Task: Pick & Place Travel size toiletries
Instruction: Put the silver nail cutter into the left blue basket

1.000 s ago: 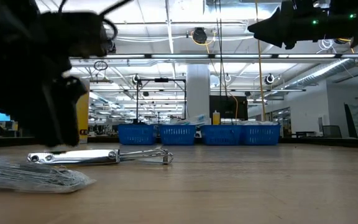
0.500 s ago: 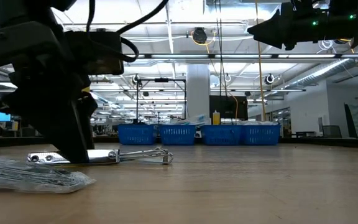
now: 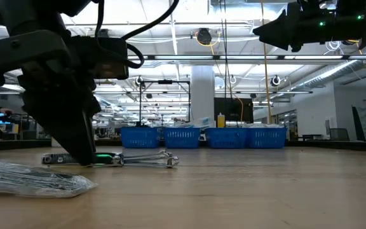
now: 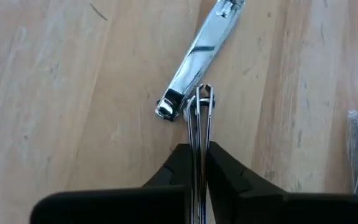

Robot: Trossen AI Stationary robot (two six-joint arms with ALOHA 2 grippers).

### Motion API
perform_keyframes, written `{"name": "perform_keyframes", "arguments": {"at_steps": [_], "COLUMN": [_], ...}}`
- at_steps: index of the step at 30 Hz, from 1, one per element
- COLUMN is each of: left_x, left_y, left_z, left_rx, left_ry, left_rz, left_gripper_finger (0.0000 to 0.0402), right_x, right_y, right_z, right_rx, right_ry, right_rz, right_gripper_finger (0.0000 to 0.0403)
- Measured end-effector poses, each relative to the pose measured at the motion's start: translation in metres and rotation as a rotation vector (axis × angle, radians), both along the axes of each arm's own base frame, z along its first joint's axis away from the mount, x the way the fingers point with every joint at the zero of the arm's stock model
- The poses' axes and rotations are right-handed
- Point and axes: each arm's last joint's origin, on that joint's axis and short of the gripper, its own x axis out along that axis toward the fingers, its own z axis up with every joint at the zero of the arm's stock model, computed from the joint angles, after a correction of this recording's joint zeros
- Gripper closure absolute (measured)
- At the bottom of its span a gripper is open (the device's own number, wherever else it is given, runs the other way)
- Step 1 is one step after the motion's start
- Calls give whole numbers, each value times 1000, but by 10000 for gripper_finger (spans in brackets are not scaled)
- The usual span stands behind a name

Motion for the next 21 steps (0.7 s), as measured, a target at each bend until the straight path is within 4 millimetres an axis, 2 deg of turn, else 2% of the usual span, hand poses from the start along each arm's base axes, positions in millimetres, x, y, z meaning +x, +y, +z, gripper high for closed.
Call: {"name": "perform_keyframes", "arguments": {"at_steps": [3,7,11,16,21], "left_x": [0,-3,-7,-12,-17], "left_y": [0,1,4,13,37], "left_z": [3,16,46,82,119], "left_rx": [7,8,61,226,406], "left_ry": [-12,-45,-177,-360,-530], "left_rz": [-35,-75,-94,-91,56], "left_gripper_finger": [380,394,387,391,393], "right_x": [0,0,0,0,0], "right_y": [0,0,0,0,0], "right_z": [0,0,0,0,0], "right_rx": [0,0,0,0,1], "right_ry": [0,1,1,2,3], "right_rz": [0,0,0,0,0], "right_gripper_finger": [147,147,147,147,147]}}
